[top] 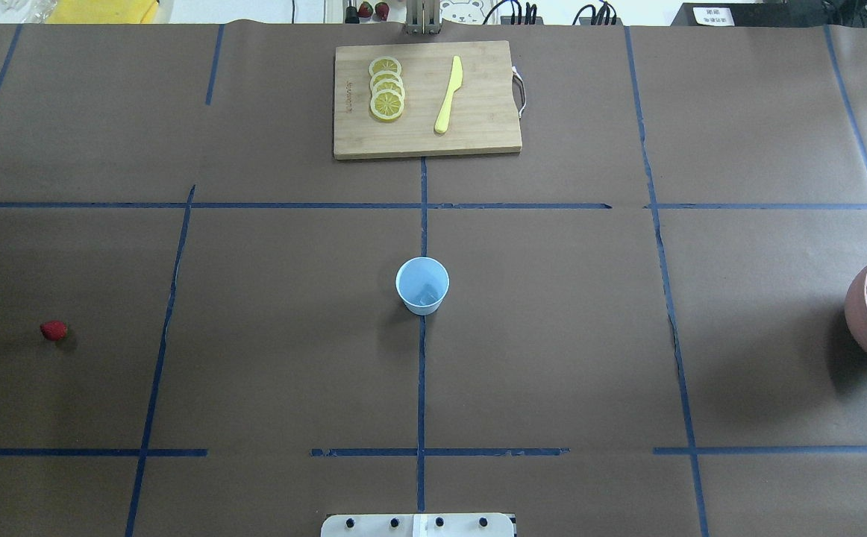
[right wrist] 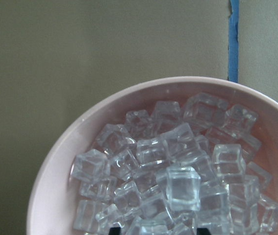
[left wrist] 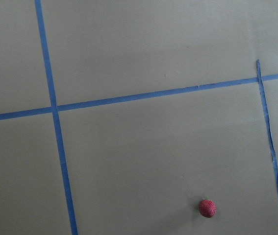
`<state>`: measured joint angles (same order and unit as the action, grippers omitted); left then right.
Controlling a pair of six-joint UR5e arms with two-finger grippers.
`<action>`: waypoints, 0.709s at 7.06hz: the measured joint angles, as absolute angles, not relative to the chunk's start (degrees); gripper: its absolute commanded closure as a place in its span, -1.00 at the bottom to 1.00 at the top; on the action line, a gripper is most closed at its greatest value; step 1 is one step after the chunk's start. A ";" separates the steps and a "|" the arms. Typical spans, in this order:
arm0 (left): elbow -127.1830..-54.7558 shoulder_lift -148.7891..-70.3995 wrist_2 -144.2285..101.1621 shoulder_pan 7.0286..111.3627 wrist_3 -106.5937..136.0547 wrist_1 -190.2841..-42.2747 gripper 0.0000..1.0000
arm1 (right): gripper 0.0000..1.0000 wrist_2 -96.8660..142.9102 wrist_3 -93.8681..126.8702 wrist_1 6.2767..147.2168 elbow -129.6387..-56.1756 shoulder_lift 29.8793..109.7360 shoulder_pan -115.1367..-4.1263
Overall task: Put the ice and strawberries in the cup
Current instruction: 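Grasp another ice cube from the pink bowl with the right gripper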
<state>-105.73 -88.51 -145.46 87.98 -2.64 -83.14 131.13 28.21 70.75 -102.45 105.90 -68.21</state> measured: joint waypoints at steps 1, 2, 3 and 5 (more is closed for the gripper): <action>-105.72 -88.51 -145.46 87.98 -2.64 -83.15 -1.00 | -0.19 131.13 28.21 70.75 -102.35 105.86 -68.21; -105.71 -88.51 -145.46 87.98 -2.64 -83.14 -1.00 | -0.22 131.13 28.21 70.75 -102.30 105.81 -68.17; -105.71 -88.51 -145.46 87.98 -2.64 -83.14 -1.00 | -0.24 131.13 28.21 70.75 -102.26 105.77 -68.15; -105.73 -88.51 -145.46 87.98 -2.64 -83.14 -1.00 | -0.25 131.13 28.21 70.75 -102.19 105.74 -68.09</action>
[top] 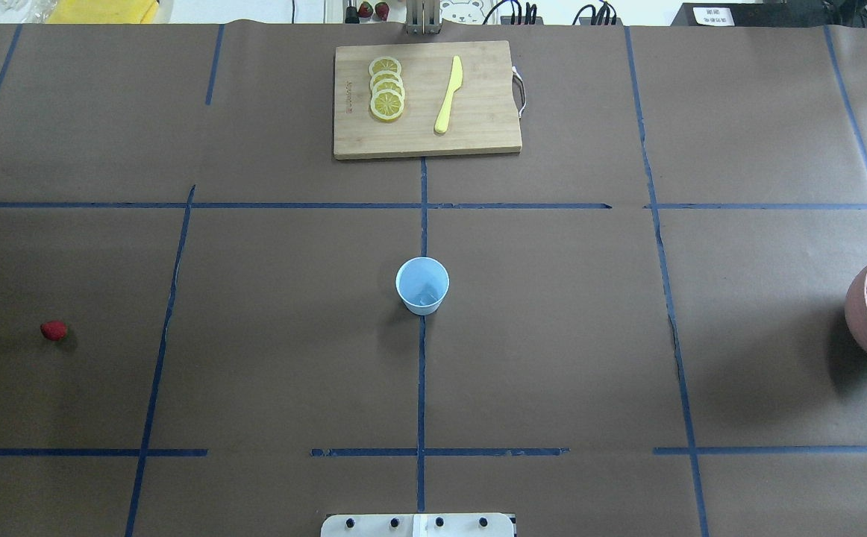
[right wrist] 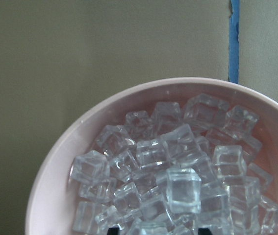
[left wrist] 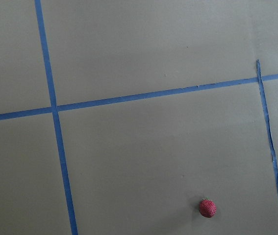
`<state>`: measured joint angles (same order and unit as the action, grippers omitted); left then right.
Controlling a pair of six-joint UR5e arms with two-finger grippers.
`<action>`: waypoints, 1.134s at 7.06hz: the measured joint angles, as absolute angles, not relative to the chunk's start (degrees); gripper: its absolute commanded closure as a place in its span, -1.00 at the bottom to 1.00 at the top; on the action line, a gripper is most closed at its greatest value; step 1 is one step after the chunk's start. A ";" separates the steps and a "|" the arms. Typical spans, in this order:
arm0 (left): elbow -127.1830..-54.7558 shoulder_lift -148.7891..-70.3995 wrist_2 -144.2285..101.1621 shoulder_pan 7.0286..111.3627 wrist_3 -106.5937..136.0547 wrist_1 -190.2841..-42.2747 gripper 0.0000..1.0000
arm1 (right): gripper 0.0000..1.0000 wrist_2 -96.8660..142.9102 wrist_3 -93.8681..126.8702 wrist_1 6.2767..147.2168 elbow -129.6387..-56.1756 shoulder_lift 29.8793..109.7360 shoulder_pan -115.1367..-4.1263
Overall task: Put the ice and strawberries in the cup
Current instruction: 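Grasp another ice cube from the pink bowl with the right gripper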
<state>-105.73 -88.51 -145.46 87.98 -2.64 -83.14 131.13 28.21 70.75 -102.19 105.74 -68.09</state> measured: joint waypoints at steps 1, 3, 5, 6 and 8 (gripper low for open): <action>-105.76 -88.51 -145.46 87.98 -2.64 -83.14 -1.00 | -0.24 131.13 28.21 70.75 -102.13 105.70 -68.02; -105.81 -88.51 -145.46 87.98 -2.58 -83.14 -1.00 | -0.20 131.11 28.19 70.69 -101.83 105.67 -67.62; -105.88 -88.51 -145.46 87.98 -2.57 -83.14 -1.00 | 0.71 131.07 28.13 70.67 -101.27 105.67 -67.11; -105.98 -88.49 -145.46 87.98 -2.60 -83.14 -1.00 | 1.00 131.10 28.13 70.67 -101.20 105.66 -67.03; -106.13 -88.43 -145.46 88.03 -2.63 -83.14 -1.00 | 1.00 131.29 28.10 70.61 -101.70 105.44 -67.02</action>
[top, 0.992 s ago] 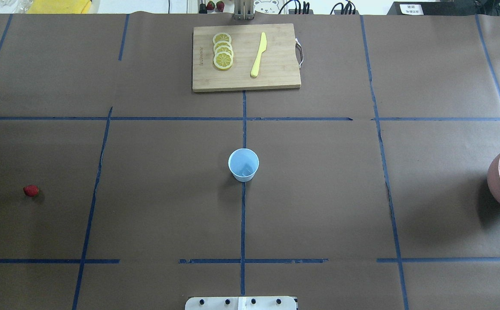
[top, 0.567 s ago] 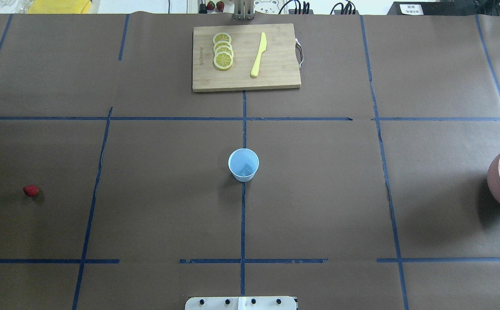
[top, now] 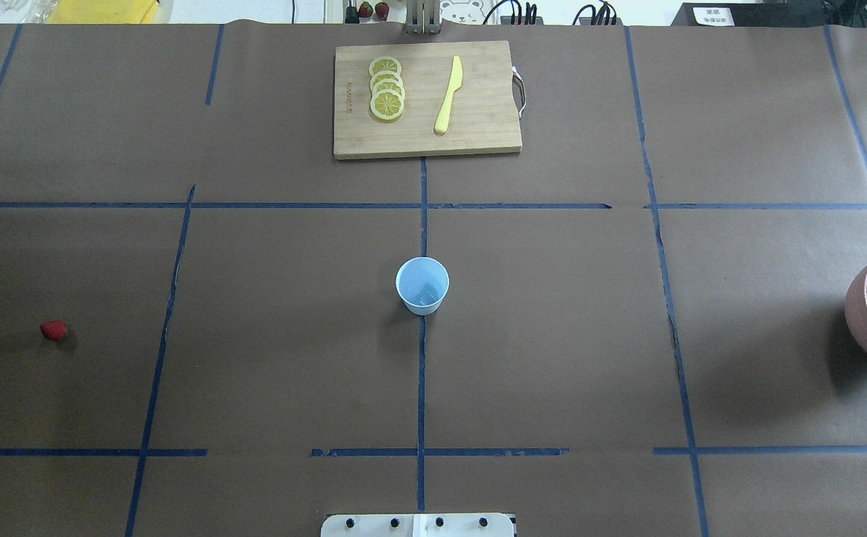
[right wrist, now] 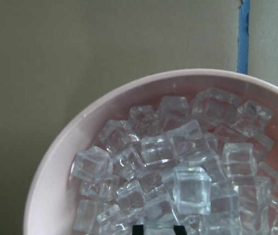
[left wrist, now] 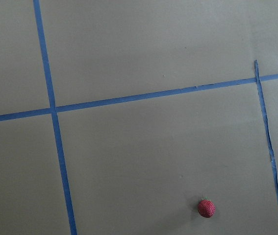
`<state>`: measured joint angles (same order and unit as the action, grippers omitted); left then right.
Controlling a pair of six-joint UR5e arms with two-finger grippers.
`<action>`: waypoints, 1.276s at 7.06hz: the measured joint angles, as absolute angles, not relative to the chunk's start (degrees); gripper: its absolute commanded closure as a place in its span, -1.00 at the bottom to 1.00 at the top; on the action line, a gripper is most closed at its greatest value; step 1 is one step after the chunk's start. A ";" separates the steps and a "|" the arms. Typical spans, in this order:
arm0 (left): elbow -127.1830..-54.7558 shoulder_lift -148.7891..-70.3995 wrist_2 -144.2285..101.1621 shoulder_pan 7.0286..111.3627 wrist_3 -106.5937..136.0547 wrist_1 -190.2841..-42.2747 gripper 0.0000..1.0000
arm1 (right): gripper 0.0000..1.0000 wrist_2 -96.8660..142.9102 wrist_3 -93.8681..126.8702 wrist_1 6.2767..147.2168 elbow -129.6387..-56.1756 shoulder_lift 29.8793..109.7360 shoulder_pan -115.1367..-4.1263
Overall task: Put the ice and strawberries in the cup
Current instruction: 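Grasp another ice cube from the pink bowl with the right gripper, then carry the ice cube over the light-blue cup with the right gripper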
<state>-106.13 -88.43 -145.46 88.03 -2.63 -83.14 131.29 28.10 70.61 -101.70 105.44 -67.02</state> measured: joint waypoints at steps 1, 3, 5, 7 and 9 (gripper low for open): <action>-106.15 -88.42 -145.46 88.04 -2.64 -83.14 -1.00 | 1.00 132.21 28.09 70.73 -103.03 105.32 -67.62; -106.17 -88.42 -145.48 87.99 -2.64 -83.15 -1.00 | 1.00 137.00 28.94 71.29 -108.74 105.04 -72.08; -106.12 -88.42 -146.25 87.98 -2.64 -83.15 -1.00 | 0.99 139.09 40.78 71.14 -112.67 100.24 -72.29; -106.09 -88.45 -146.81 87.98 -2.64 -83.15 -1.00 | 0.98 138.45 59.75 70.92 -114.71 91.31 -65.43; -106.06 -88.43 -146.93 87.98 -2.64 -83.15 -1.00 | 0.97 130.96 78.67 71.03 -114.74 79.44 -53.52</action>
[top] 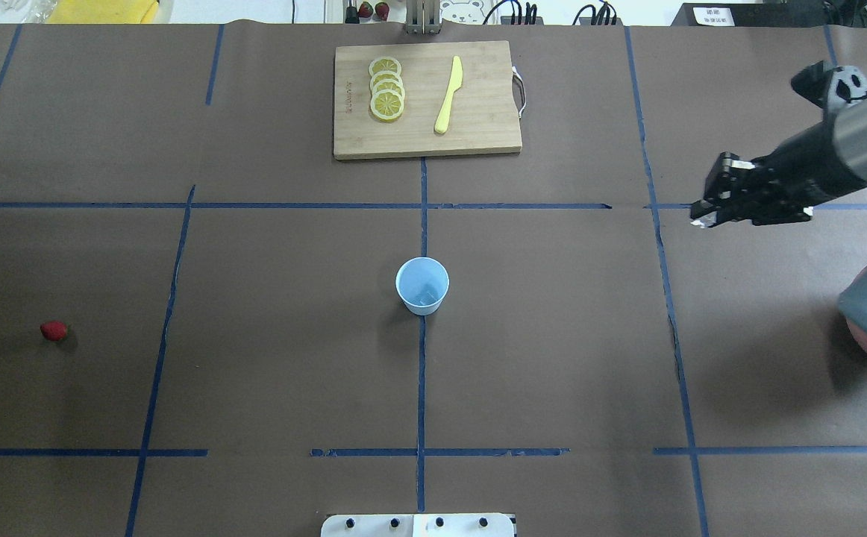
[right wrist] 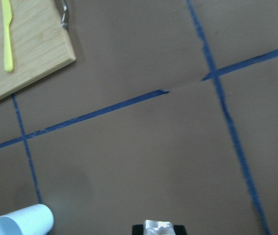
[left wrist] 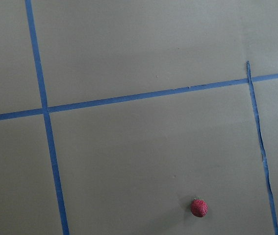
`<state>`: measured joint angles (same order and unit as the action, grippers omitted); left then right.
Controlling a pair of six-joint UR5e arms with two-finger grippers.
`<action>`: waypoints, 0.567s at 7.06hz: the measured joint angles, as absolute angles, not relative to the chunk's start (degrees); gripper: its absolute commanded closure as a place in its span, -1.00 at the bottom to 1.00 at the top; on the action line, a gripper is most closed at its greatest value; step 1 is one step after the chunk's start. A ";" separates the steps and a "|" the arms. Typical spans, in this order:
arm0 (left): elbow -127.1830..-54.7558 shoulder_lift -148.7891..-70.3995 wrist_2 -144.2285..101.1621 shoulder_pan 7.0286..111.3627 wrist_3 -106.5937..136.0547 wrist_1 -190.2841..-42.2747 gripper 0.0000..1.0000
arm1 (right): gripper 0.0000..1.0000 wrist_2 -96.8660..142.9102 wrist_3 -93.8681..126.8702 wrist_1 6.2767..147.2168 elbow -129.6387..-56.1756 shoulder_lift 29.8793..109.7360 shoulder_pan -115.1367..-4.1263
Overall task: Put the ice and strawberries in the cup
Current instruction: 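Carry the ice cube over the light-blue cup with the right gripper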
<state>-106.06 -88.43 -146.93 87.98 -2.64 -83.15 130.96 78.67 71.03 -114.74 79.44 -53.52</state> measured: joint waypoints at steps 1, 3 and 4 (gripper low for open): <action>-105.97 -88.43 -146.95 87.98 -2.64 -83.15 -1.00 | 0.96 123.78 87.34 71.31 -113.52 72.80 -45.92; -105.56 -88.44 -146.89 87.98 -2.64 -83.17 -1.00 | 0.83 109.10 98.21 71.38 -104.89 59.20 -33.84; -105.37 -88.47 -146.87 87.98 -2.66 -83.20 -1.00 | 0.79 103.59 100.51 71.19 -100.57 54.83 -29.48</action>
